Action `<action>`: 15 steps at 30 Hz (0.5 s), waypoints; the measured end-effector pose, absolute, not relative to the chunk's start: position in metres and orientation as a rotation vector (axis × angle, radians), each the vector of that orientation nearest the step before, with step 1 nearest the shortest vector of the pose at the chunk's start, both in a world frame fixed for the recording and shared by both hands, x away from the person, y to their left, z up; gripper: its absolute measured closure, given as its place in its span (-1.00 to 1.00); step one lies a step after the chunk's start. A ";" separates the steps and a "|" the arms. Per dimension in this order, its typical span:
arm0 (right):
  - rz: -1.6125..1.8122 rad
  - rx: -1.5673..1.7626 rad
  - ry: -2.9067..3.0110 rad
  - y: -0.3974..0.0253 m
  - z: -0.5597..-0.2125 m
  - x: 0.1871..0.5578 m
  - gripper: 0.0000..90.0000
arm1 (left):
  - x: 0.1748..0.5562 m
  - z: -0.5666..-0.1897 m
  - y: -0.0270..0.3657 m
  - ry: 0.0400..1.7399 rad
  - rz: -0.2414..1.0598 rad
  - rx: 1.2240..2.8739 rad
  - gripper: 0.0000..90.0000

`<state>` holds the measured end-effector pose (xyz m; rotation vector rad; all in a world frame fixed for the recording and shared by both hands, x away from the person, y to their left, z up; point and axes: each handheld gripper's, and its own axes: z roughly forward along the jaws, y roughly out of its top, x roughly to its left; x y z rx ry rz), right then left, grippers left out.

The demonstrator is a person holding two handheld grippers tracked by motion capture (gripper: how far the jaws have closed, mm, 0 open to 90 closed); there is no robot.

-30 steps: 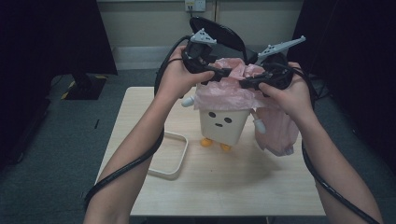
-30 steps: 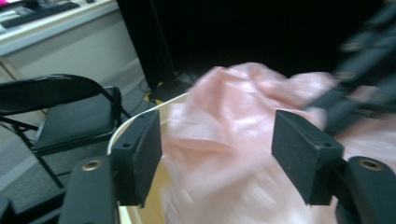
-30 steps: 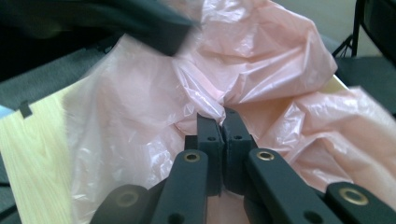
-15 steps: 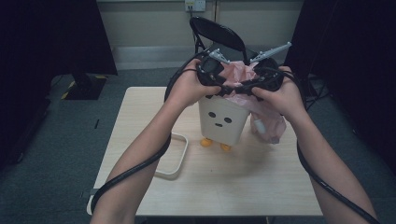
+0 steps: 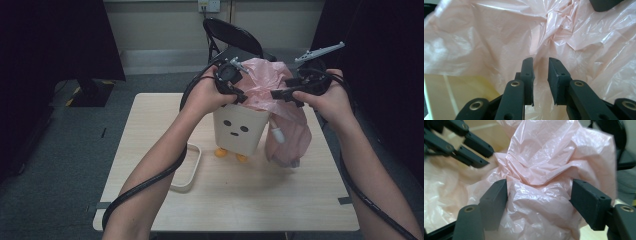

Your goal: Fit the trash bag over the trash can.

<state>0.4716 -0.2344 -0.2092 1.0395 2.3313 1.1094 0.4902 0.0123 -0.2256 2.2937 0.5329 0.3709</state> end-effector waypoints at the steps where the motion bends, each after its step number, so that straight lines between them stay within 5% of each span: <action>1: 1.124 1.070 2.328 -0.236 -0.210 0.472 -0.34 | 0.490 -0.226 0.012 0.532 0.369 2.296 0.67; 5: 1.133 1.065 2.349 -0.231 -0.213 0.475 -0.13 | 0.489 -0.226 0.011 0.524 0.384 2.304 0.68; 8: 1.066 1.043 2.302 -0.225 -0.208 0.472 0.29 | 0.490 -0.227 0.012 0.524 0.377 2.288 0.59; 15: 0.893 0.959 2.267 -0.211 -0.197 0.468 0.92 | 0.490 -0.228 0.013 0.512 0.407 2.246 0.28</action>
